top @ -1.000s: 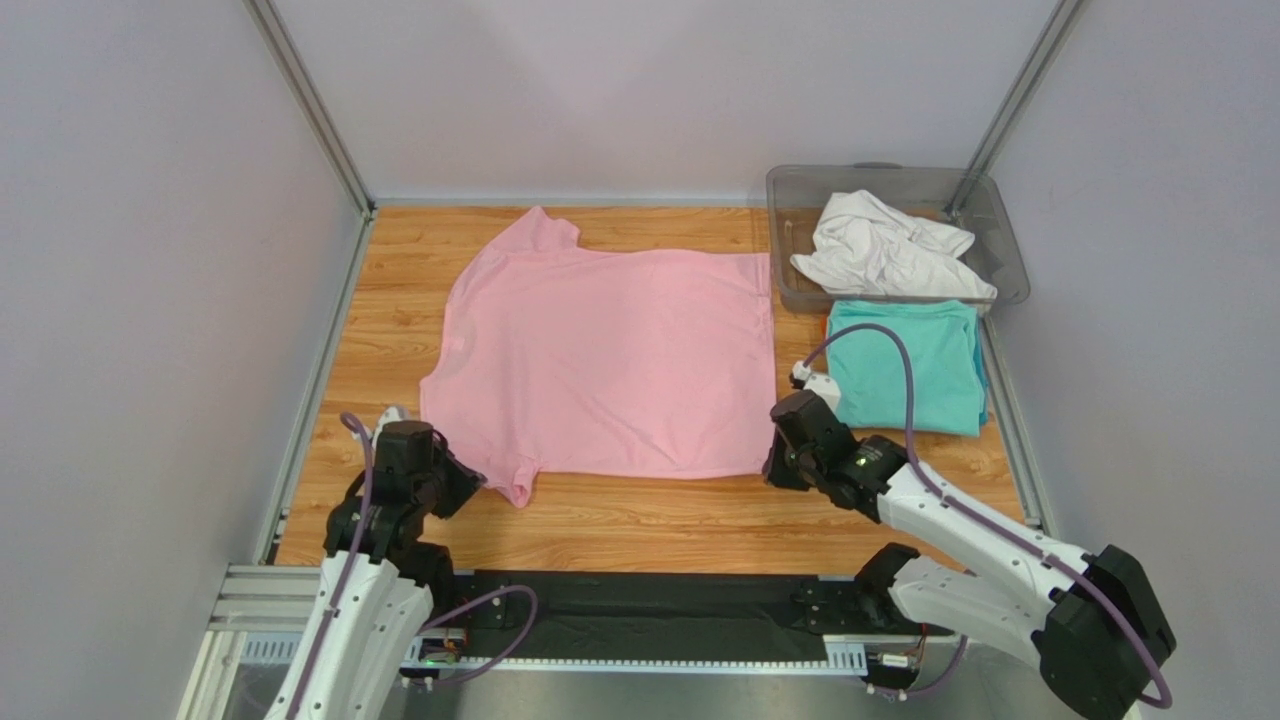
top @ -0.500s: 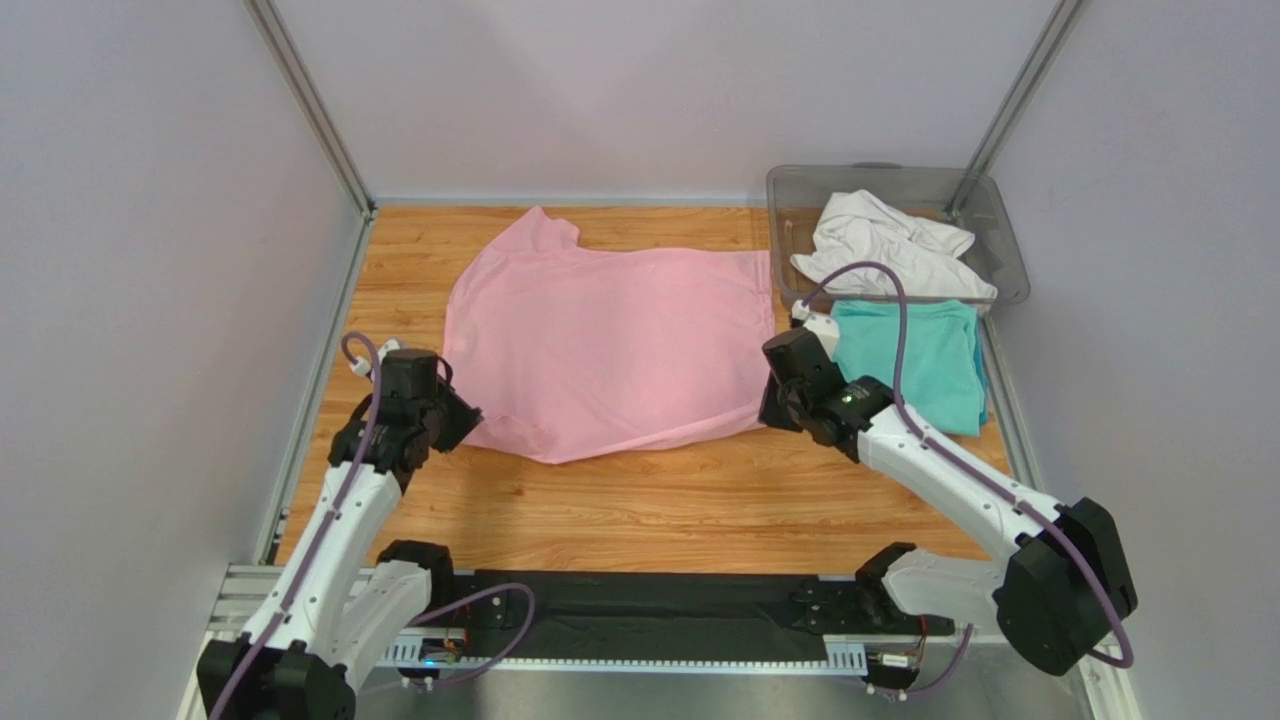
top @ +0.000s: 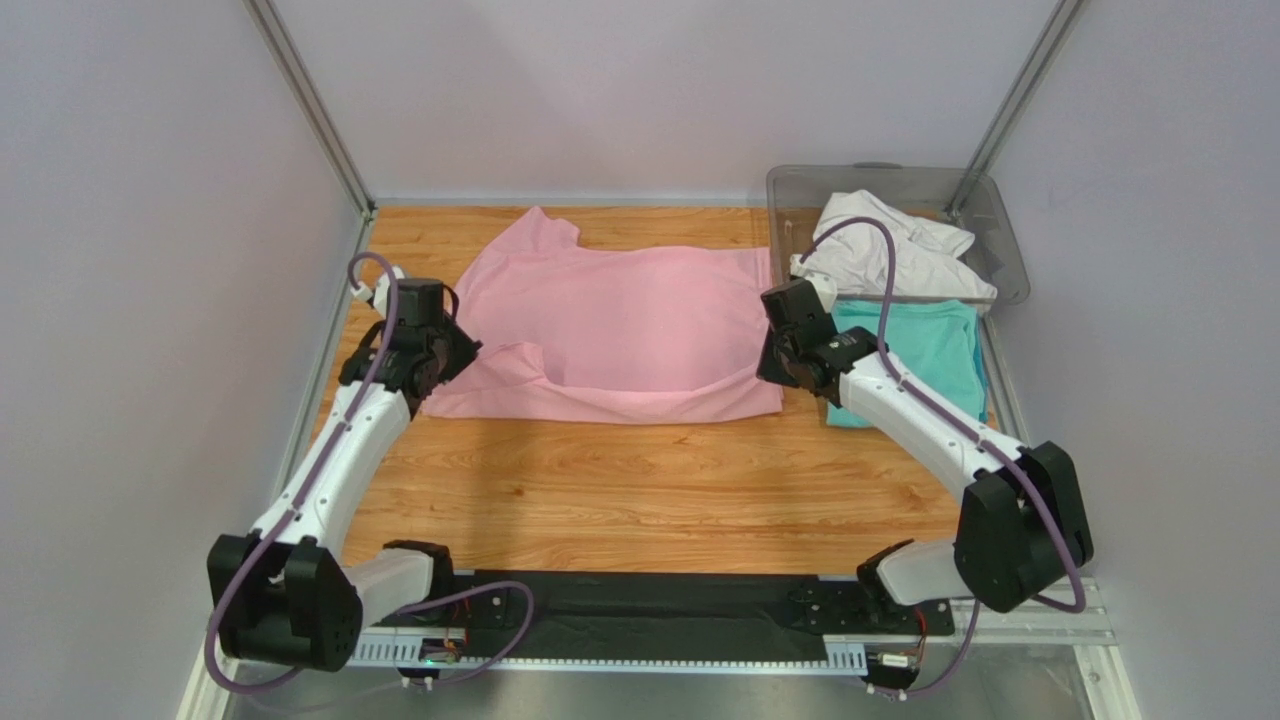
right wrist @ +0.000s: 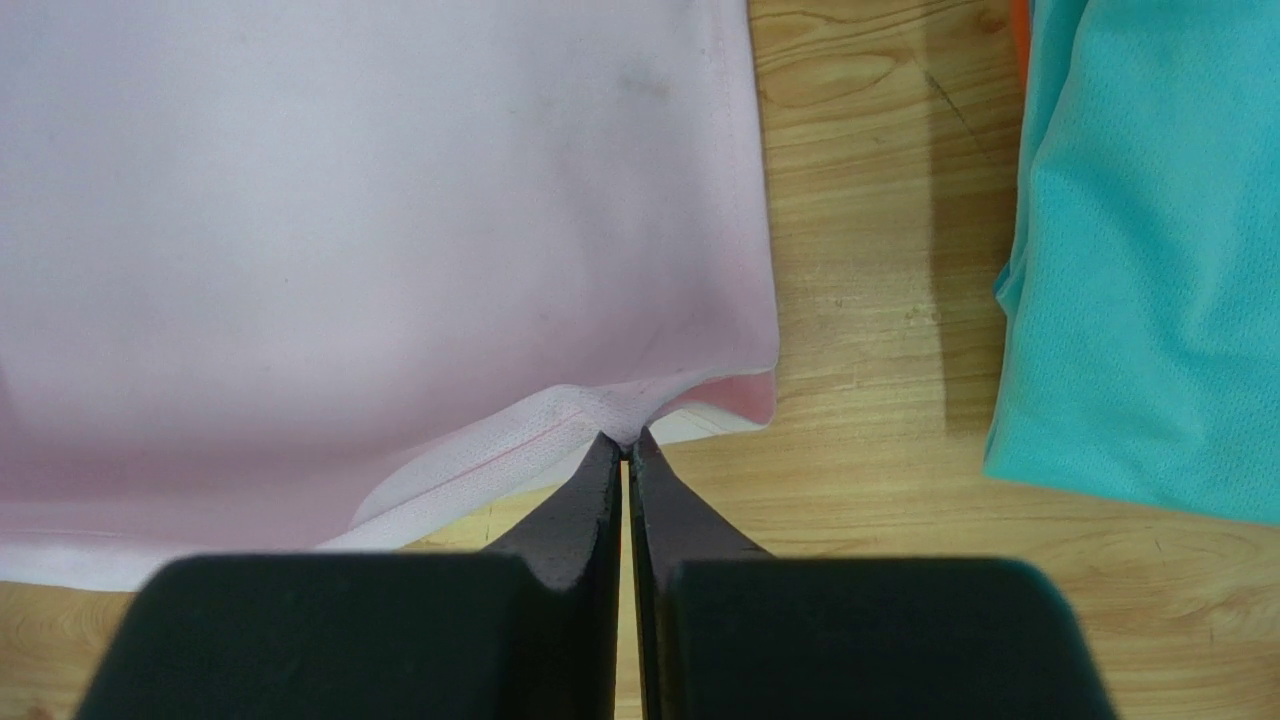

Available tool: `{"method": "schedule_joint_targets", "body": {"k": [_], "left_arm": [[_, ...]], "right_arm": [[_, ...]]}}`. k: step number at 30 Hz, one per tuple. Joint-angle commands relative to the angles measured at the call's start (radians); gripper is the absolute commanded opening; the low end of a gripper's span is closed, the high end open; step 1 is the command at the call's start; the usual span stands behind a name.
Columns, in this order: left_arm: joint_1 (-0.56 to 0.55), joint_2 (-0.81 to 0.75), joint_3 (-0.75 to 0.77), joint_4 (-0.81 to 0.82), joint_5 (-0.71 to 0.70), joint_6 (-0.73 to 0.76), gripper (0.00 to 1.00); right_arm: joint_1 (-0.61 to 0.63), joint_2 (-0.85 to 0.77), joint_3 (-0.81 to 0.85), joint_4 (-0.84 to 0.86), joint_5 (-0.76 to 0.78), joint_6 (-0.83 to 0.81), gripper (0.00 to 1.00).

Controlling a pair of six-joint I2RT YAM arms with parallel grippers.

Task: Fold and stack the t-shirts
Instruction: Fold the tshirt

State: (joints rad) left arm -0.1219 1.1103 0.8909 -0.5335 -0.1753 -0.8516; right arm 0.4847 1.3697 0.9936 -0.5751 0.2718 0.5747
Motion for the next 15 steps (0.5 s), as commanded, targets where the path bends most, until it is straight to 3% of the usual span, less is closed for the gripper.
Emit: {"method": "schedule_joint_targets", "body": {"k": [1, 15], "left_arm": [[0.013, 0.071, 0.071, 0.075, -0.023, 0.063, 0.00], [0.082, 0.454, 0.225, 0.268, 0.169, 0.158, 0.00]], "right_arm": [[-0.030, 0.043, 0.069, 0.035, 0.024, -0.022, 0.00], [-0.115, 0.282, 0.200, 0.081, 0.014, -0.050, 0.01]]}}
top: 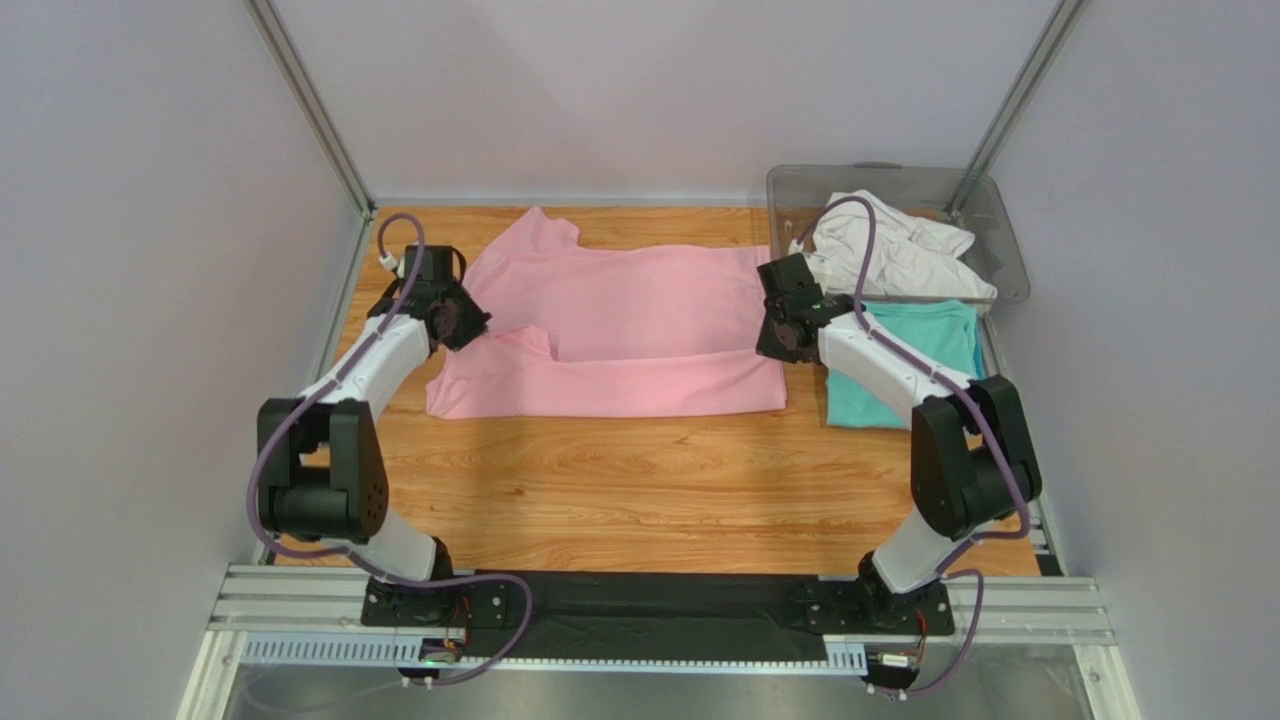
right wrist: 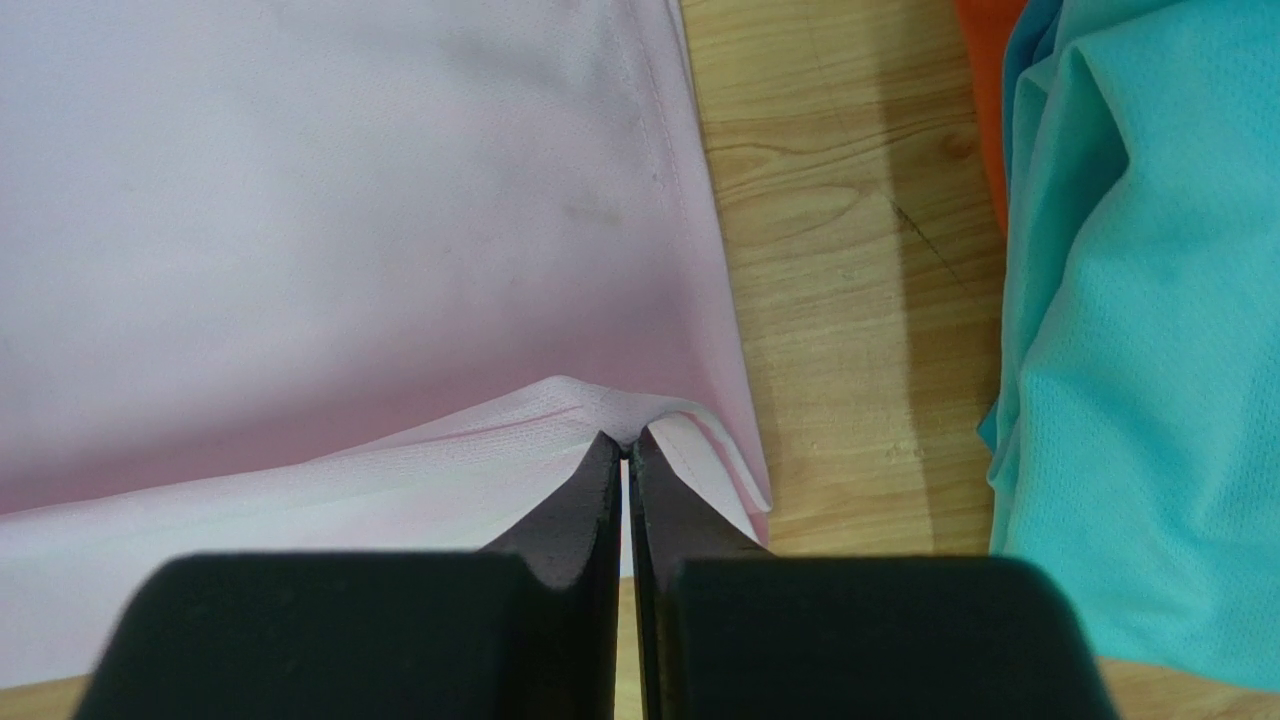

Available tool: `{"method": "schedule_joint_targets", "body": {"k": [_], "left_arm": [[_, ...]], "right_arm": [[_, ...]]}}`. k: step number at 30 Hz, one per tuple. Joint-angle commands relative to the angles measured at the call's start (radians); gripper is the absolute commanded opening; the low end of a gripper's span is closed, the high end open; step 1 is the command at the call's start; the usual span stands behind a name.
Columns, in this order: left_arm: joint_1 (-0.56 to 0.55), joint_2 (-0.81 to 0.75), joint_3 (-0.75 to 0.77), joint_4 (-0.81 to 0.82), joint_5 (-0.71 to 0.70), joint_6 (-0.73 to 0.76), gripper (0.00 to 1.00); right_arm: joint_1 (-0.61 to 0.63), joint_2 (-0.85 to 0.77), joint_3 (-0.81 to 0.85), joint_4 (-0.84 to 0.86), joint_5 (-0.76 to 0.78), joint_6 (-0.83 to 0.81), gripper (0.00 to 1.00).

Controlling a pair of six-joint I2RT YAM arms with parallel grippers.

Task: Fold and stack the t-shirts
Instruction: Fold the tshirt

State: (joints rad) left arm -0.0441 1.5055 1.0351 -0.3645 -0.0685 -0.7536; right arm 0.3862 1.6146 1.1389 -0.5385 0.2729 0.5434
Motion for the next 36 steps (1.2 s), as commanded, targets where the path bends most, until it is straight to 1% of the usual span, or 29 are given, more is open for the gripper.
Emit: {"method": "schedule_joint_targets", "body": {"k": [1, 2, 4, 6, 7, 8, 9, 10, 11, 12, 13, 14, 15, 16, 18, 21, 29, 31, 35, 36], "left_arm": [[0.006, 0.086, 0.103, 0.088, 0.061, 0.057, 0.00], [0.009, 0.141, 0.123, 0.081, 0.061, 0.062, 0.00], [0.013, 0.189, 0.186, 0.046, 0.061, 0.062, 0.02], [0.021, 0.243, 0.244, -0.003, 0.084, 0.079, 0.19], [0.023, 0.254, 0.259, -0.016, 0.099, 0.089, 0.23], [0.023, 0.260, 0.269, -0.025, 0.120, 0.095, 0.54], [0.023, 0.257, 0.281, -0.031, 0.128, 0.103, 0.65], [0.023, 0.252, 0.286, -0.040, 0.134, 0.103, 0.79], [0.023, 0.240, 0.289, -0.042, 0.150, 0.109, 0.99], [0.023, 0.233, 0.293, -0.059, 0.156, 0.109, 1.00], [0.023, 0.225, 0.293, -0.063, 0.167, 0.112, 1.00], [0.023, 0.205, 0.289, -0.063, 0.206, 0.114, 1.00], [0.021, 0.194, 0.266, -0.056, 0.225, 0.111, 1.00], [0.021, 0.185, 0.250, -0.047, 0.245, 0.108, 1.00], [0.021, 0.167, 0.203, -0.024, 0.280, 0.103, 1.00], [0.021, 0.176, 0.160, -0.021, 0.306, 0.096, 1.00], [0.021, 0.266, 0.105, -0.016, 0.355, 0.097, 1.00], [0.021, 0.275, 0.086, -0.016, 0.361, 0.094, 1.00], [0.021, 0.253, -0.007, -0.024, 0.346, 0.095, 1.00], [0.021, 0.243, -0.027, -0.025, 0.346, 0.094, 1.00]], "right_arm": [[-0.023, 0.065, 0.064, 0.049, 0.011, -0.020, 0.01], [-0.026, 0.077, 0.074, 0.052, 0.009, -0.019, 0.02], [-0.033, 0.112, 0.105, 0.054, 0.003, -0.022, 0.04], [-0.036, 0.126, 0.128, 0.052, -0.012, -0.022, 0.08], [-0.040, 0.134, 0.131, 0.052, -0.021, -0.022, 0.22], [-0.040, 0.130, 0.133, 0.051, -0.043, -0.023, 0.33], [-0.040, 0.117, 0.131, 0.052, -0.053, -0.022, 0.43], [-0.040, 0.108, 0.128, 0.051, -0.076, -0.020, 0.55], [-0.040, 0.097, 0.122, 0.051, -0.087, -0.019, 0.58], [-0.038, 0.070, 0.110, 0.052, -0.098, -0.019, 0.66], [-0.038, 0.055, 0.099, 0.054, -0.131, -0.017, 0.70], [-0.037, 0.039, 0.087, 0.061, -0.153, -0.017, 0.73], [-0.035, 0.007, 0.072, 0.077, -0.178, -0.008, 0.93], [-0.027, -0.008, 0.035, 0.090, -0.220, -0.005, 1.00], [-0.006, -0.034, 0.003, 0.126, -0.253, -0.010, 1.00], [0.019, -0.015, -0.021, 0.133, -0.258, -0.013, 1.00], [0.057, 0.145, 0.004, 0.161, -0.307, -0.008, 1.00], [0.060, 0.157, -0.010, 0.164, -0.331, 0.004, 1.00], [0.088, 0.125, -0.089, 0.189, -0.319, 0.027, 1.00], [0.091, 0.114, -0.131, 0.190, -0.317, 0.032, 1.00]]}}
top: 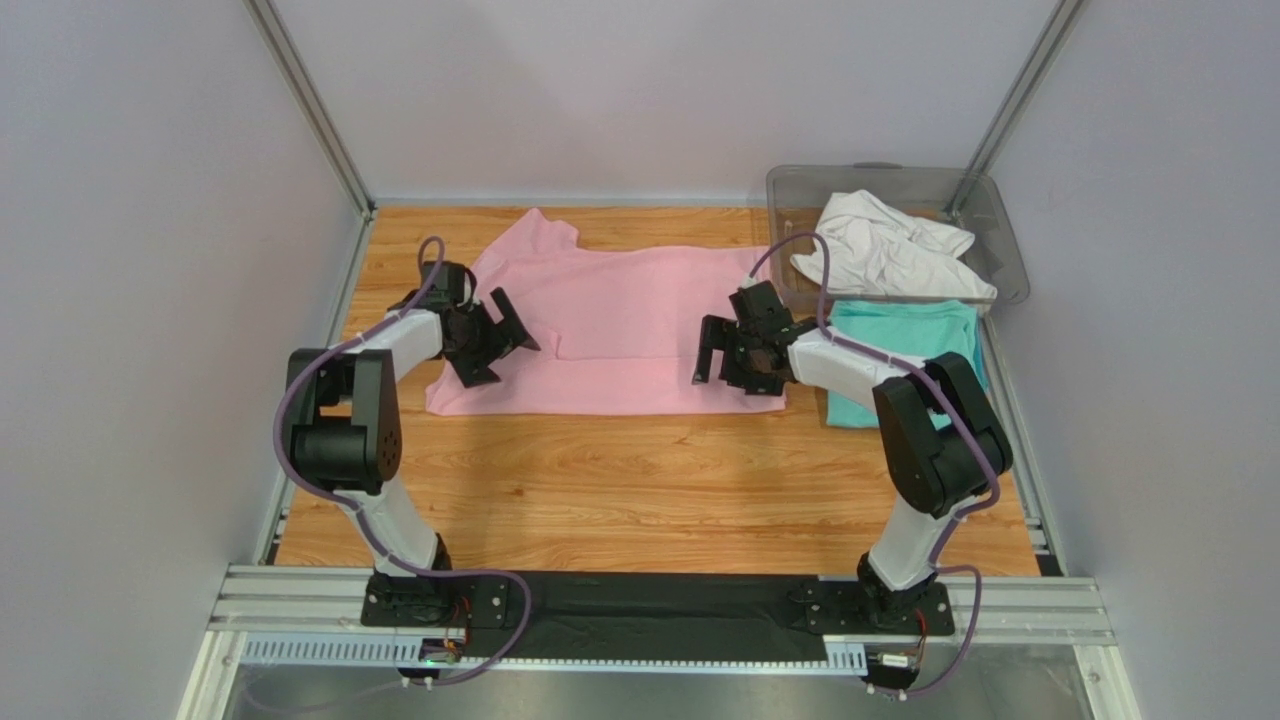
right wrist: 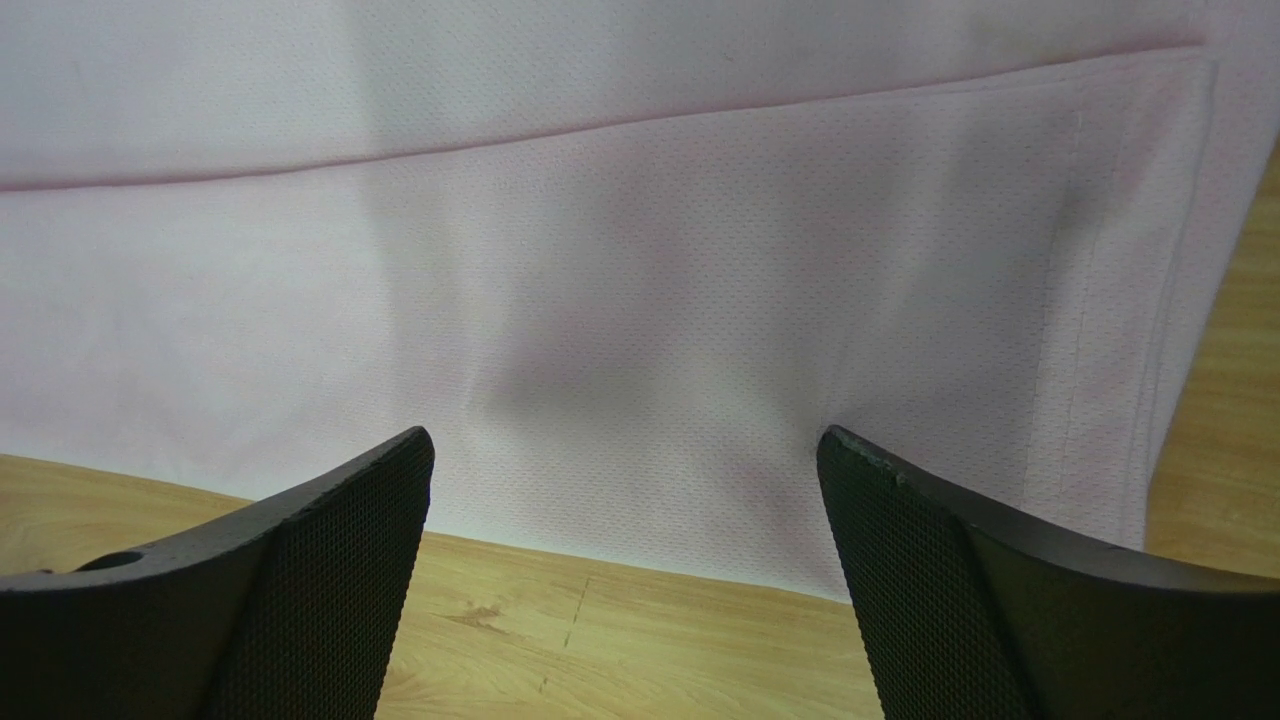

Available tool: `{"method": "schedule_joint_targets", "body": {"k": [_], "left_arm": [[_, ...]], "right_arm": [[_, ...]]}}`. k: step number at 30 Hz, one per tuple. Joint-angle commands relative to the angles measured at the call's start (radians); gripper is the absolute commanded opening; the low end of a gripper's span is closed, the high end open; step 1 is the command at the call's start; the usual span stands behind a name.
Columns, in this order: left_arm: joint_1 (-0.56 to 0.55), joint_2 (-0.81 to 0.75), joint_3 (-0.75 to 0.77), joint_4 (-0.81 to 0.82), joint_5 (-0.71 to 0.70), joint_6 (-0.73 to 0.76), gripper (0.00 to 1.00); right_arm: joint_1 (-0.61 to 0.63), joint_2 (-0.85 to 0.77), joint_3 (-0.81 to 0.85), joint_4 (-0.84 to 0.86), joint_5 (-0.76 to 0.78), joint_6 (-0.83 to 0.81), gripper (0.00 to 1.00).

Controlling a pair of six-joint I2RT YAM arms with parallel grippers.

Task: Fold and stack the t-shirts
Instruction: Fold the tshirt

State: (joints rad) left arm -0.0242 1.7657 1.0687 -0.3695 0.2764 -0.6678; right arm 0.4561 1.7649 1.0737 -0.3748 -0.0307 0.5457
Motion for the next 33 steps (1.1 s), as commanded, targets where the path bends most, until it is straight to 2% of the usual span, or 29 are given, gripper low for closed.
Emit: {"method": "schedule_joint_targets", "body": {"k": [1, 6, 13, 16, 22, 26, 33], "left_arm": [[0.001, -0.041, -0.082, -0.023, 0.001, 0.008, 1.00], [0.001, -0.182, -0.257, -0.049, -0.029, 0.002, 1.00], [0.001, -0.475, -0.518, -0.146, -0.118, -0.061, 1.00], [0.001, -0.604, -0.575, -0.193, -0.167, -0.075, 1.00], [0.001, -0.813, -0.624, -0.284, -0.241, -0.116, 1.00], [0.001, -0.879, -0.629, -0.315, -0.269, -0.138, 1.00], [0.001, -0.902, -0.509, -0.348, -0.236, -0.110, 1.00]], "right_arm": [[0.029, -0.048, -0.086, 0.031, -0.014, 0.034, 1.00], [0.108, -0.165, -0.234, 0.043, 0.029, 0.089, 1.00], [0.242, -0.364, -0.443, 0.043, 0.094, 0.215, 1.00], [0.288, -0.436, -0.501, 0.017, 0.110, 0.244, 1.00], [0.342, -0.525, -0.566, -0.030, 0.141, 0.296, 1.00], [0.371, -0.564, -0.561, -0.035, 0.144, 0.310, 1.00], [0.386, -0.607, -0.379, -0.170, 0.230, 0.238, 1.00]]}}
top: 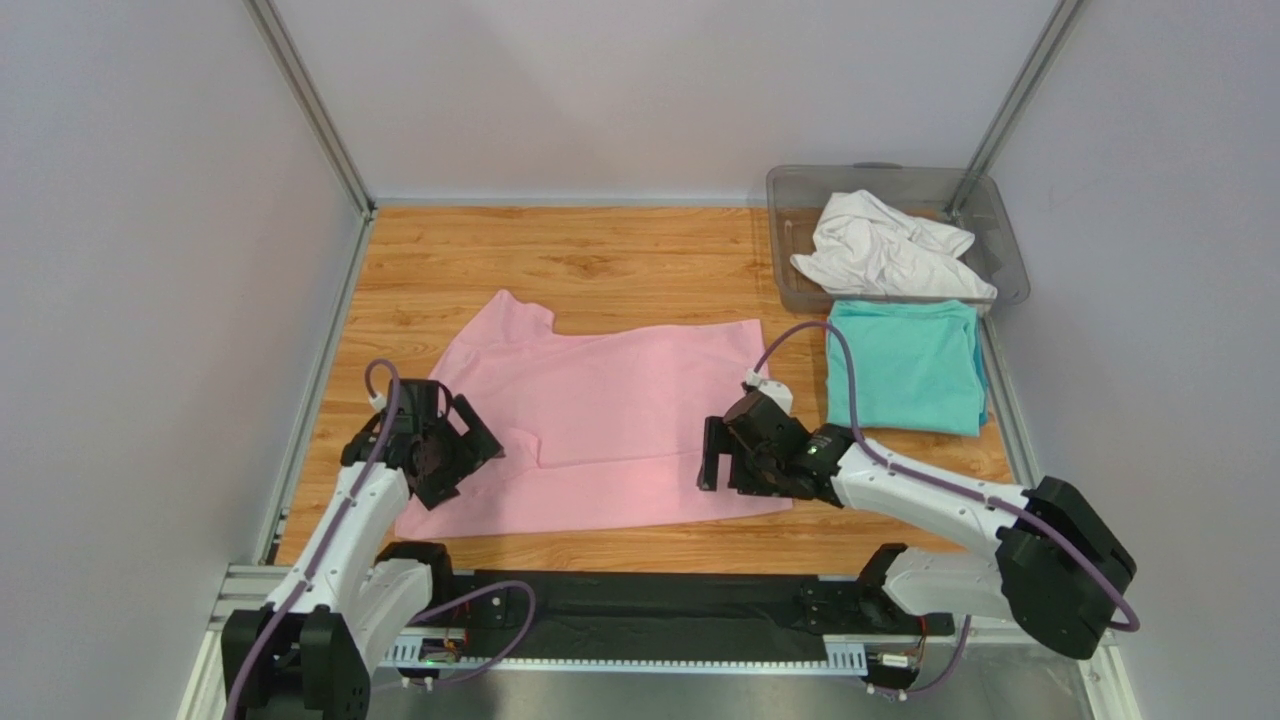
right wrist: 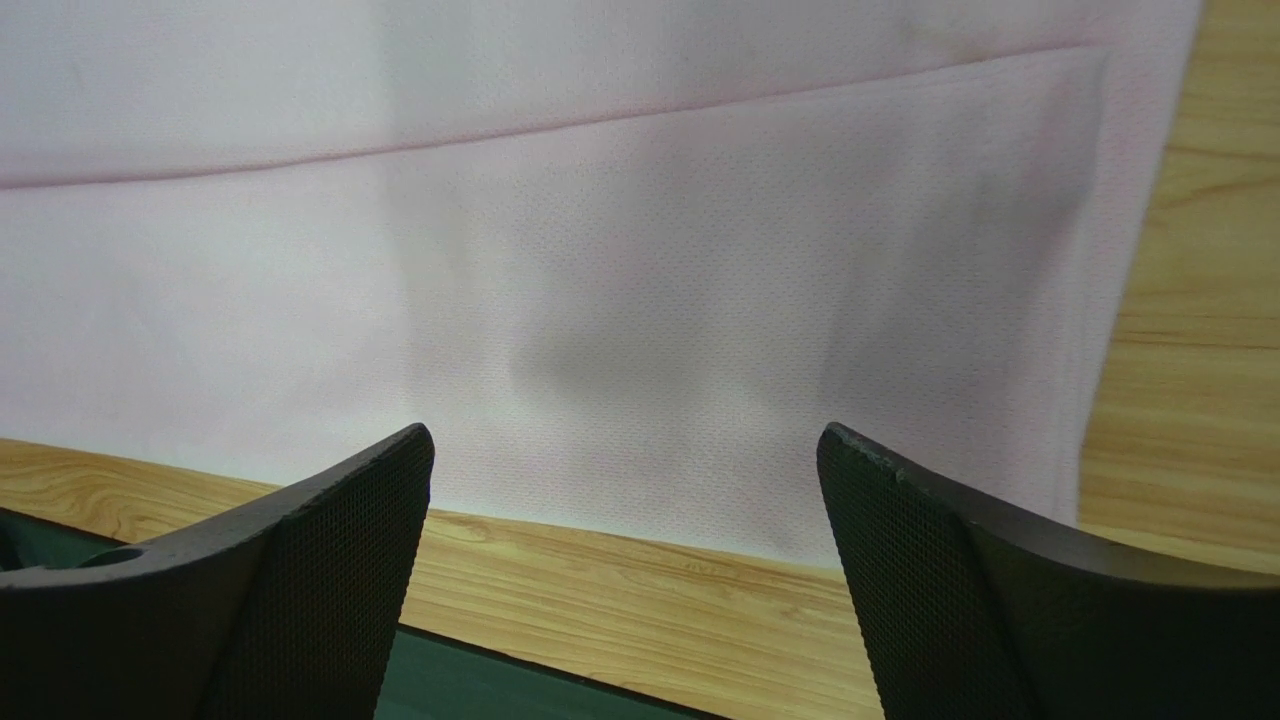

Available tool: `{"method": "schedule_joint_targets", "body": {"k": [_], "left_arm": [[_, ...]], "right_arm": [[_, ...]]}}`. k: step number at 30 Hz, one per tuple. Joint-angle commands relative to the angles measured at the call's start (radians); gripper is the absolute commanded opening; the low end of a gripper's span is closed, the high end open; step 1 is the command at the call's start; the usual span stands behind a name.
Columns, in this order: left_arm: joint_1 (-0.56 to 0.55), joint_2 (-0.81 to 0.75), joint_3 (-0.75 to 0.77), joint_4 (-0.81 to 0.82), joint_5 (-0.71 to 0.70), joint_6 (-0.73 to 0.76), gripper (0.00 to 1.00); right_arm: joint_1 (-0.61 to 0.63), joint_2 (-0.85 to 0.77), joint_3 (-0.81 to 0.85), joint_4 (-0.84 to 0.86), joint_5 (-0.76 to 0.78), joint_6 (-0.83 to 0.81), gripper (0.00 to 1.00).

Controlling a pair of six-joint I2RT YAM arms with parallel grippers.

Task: Fold and stack the t-shirts
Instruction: Fold the tshirt

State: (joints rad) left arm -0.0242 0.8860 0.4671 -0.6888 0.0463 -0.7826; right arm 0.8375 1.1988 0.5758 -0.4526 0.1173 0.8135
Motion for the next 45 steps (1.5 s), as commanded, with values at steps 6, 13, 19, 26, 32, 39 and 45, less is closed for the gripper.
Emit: {"method": "schedule_joint_targets", "body": {"k": [6, 13, 19, 26, 32, 39, 45], "left_arm": [[0.001, 0.039, 0.289, -0.037, -0.037, 0.066, 1.00], [0.001, 0.413, 0.664, -0.026, -0.014, 0.144, 1.00], [0.001, 0.830, 1.023, -0.121, -0.045, 0.206, 1.00], [0.001, 1.177, 1.392, -0.201, -0.071, 0.229, 0.92], [-0.005, 1.390, 1.590, -0.233, -0.094, 0.204, 0.85], [-0.028, 1.519, 1.677, -0.232, -0.117, 0.181, 0.70], [-0.033, 1.527, 1.653, -0.230, -0.177, 0.171, 0.38]], "right_arm": [[0.003, -0.113, 0.259, -0.187, 0.261, -0.056, 1.00], [-0.029, -0.128, 0.272, -0.187, 0.346, -0.094, 1.00], [-0.112, -0.065, 0.271, -0.182, 0.318, -0.145, 1.00], [-0.201, 0.004, 0.242, -0.133, 0.231, -0.188, 1.00], [-0.250, 0.059, 0.230, -0.097, 0.156, -0.206, 1.00], [-0.278, 0.058, 0.207, -0.078, 0.114, -0.203, 1.00], [-0.282, 0.054, 0.202, -0.070, 0.113, -0.203, 1.00]]}}
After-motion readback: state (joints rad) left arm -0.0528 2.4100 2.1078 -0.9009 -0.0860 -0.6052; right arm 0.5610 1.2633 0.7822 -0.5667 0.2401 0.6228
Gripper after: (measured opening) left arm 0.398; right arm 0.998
